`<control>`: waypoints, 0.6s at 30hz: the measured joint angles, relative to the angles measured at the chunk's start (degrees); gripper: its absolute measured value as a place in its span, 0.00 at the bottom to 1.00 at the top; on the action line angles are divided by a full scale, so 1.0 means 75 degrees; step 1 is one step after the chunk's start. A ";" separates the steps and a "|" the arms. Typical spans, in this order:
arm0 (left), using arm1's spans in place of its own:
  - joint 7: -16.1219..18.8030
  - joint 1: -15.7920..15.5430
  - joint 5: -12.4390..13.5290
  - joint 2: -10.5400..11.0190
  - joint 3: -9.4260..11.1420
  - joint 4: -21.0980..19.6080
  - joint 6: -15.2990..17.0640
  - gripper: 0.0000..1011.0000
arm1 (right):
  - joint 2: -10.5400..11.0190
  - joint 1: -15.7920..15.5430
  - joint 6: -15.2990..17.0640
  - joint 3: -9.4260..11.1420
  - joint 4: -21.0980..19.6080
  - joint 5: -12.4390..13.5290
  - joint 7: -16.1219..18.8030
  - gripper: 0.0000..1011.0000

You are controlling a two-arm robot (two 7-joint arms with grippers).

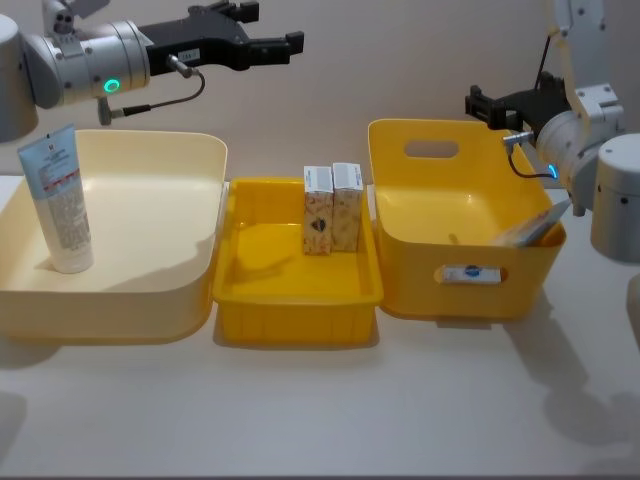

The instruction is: Bimanual collaborative sorting of washing and personal care products

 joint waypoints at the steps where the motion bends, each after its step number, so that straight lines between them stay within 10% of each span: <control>1: 0.0000 0.0000 0.0000 0.0000 0.0000 -0.0001 0.0000 0.99 | 0.0000 0.0000 0.0000 0.0000 0.0000 0.0000 0.0000 0.99; 18: 0.0000 0.0000 0.0000 0.0001 0.0000 -0.0001 0.0000 0.99 | 0.0199 -0.0552 -0.0572 0.0432 -0.0718 0.0260 0.0323 0.99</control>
